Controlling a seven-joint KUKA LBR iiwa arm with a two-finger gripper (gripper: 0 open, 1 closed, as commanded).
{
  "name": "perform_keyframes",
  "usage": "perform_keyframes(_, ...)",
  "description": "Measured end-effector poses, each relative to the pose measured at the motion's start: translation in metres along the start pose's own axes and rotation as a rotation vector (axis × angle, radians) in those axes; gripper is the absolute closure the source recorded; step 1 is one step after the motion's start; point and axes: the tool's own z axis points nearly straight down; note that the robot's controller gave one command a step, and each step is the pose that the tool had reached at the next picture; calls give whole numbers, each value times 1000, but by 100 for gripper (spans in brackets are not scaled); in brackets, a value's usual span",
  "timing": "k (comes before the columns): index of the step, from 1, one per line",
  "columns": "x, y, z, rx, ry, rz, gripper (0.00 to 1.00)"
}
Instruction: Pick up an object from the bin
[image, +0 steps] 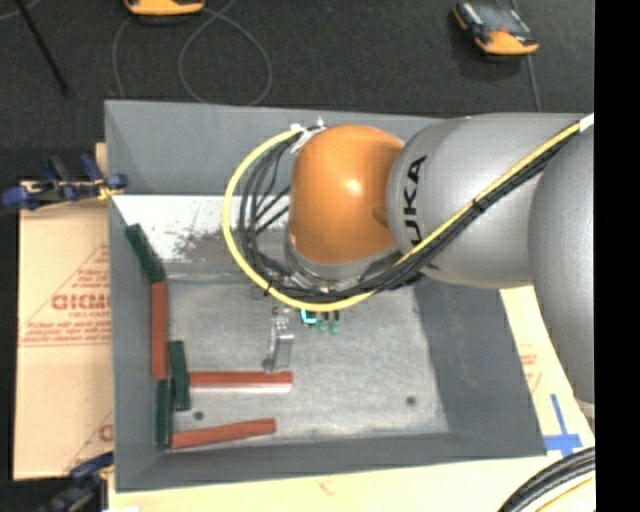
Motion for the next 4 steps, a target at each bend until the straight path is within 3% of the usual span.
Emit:
perform_keyframes(1, 52, 19, 122, 3, -2, -231, 0)
perform_keyframes(2, 51, 20, 117, 1, -1, -226, 100)
perform_keyframes(3, 45, 24, -20, 1, -16, -240, 100)
perform_keyframes(4, 72, -51, 37, 3, -1, -119, 100)
